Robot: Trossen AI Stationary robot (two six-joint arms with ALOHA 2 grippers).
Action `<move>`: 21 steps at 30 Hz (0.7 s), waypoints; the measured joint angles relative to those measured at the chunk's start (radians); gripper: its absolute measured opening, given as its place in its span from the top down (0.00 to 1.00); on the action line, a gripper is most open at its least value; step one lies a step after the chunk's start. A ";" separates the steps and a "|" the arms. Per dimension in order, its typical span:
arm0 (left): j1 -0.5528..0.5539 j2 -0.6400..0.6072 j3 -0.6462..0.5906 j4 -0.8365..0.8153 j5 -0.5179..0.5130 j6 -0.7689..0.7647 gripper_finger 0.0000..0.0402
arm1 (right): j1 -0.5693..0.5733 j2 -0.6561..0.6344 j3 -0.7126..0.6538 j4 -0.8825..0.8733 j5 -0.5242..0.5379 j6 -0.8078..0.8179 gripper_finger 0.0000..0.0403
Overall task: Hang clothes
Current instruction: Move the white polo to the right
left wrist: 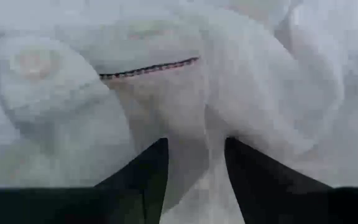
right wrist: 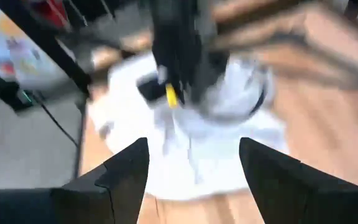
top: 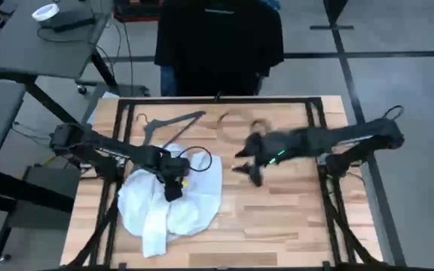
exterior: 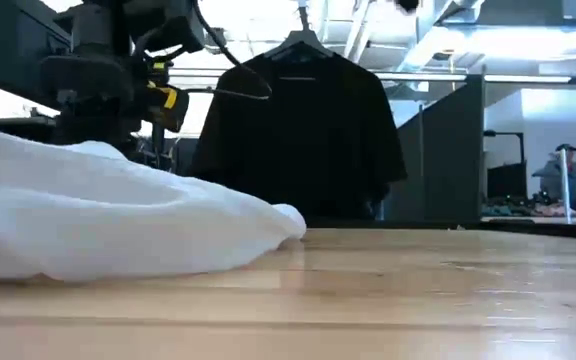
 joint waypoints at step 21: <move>-0.037 -0.170 0.002 -0.148 -0.072 -0.107 0.65 | 0.080 0.621 -0.030 0.526 -0.015 0.177 0.42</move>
